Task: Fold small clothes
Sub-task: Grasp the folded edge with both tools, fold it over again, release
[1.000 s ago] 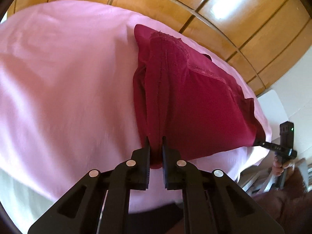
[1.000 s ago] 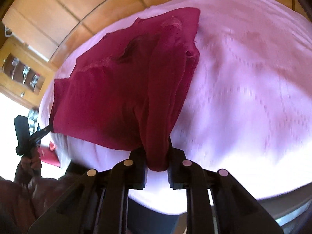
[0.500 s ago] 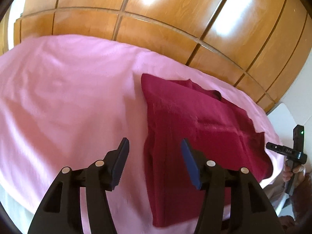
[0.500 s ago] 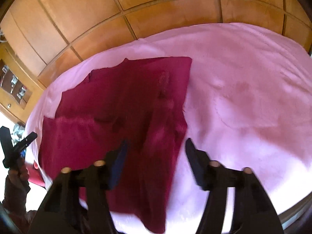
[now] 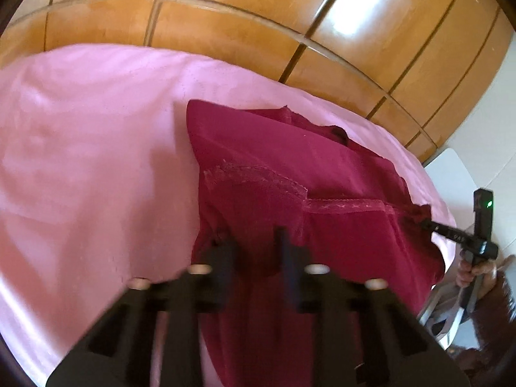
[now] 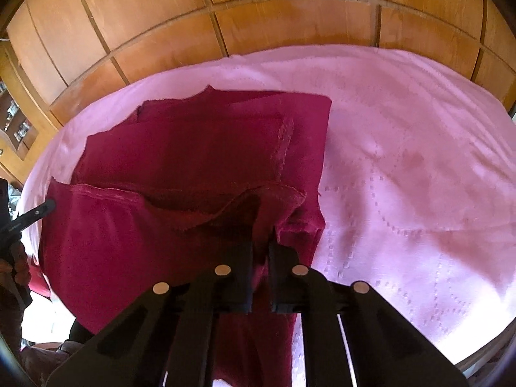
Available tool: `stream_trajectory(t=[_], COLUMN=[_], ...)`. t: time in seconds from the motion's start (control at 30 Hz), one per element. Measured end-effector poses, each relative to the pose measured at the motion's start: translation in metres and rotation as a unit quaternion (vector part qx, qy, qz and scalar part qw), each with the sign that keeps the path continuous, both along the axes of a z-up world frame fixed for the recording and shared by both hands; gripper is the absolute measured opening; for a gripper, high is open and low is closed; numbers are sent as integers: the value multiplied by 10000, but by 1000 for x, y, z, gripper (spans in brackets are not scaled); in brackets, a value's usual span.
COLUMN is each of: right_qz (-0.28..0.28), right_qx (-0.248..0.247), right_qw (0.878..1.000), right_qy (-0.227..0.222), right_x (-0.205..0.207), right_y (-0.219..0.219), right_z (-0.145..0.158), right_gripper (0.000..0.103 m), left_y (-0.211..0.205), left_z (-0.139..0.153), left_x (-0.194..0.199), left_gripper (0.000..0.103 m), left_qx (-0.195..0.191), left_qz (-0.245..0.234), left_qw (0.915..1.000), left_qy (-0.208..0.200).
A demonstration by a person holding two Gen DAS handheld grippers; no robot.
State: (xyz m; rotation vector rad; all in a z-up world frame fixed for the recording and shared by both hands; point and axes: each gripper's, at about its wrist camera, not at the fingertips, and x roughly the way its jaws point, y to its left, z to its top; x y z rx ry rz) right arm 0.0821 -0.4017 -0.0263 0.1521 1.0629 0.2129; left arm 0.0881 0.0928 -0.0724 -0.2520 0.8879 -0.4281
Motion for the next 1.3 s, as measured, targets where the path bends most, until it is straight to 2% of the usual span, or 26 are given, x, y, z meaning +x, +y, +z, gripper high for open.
stream_trajectory(t=[0.17,0.3,0.43,0.57,0.73,0.83,0.93,1.07,1.13,1.2,1.23,1.27,1.3], right_qz=[60,45,-7,-185,-550,-700,-756,-754,-800,-814,-804,-795,-771], right_qx=[115,333,363,348,296,165,8,-142,-114,134,210,265,309], right_qw=[9994,9974,9958,9952,9953,9959,9968,9967,9961,9961,9962,9963,9965], right_qy=[-331,-636,-845,-899,-737,-546,-251,257,346,307,249,185,132], right_x=[-7,0,24,64,125,156,179,194,193,185,178,169,162], right_y=[2,-3,-2,-4,-5,-2,0,1,-1,-8,-13,-17,-20], right_z=[28,52,66,70,56,40,15,-24,-33,-29,-23,-17,-13], right_gripper=[6,6,6,6,6,6,6,6,8,21,40,45,45], left_y=[4,7,4,1,-4,-8,-13,-20,-22,-21,-20,-16,-14], left_z=[18,36,54,65,67,59,38,-7,-14,-8,-5,-1,4], left_x=[-12,-4,12,42,93,127,159,183,183,179,178,174,170], left_gripper=[7,7,7,7,7,7,7,7,7,7,7,7,7], left_qx=[-1,-62,19,185,416,506,683,1154,1202,1258,1267,1238,1204], left_qz=[78,131,208,333,570,746,893,1005,971,927,924,947,995], left_qw=[9995,9986,9969,9950,9934,9934,9930,9878,9874,9874,9873,9874,9875], left_qy=[-296,-512,-759,-921,-903,-712,-350,289,337,246,247,254,219])
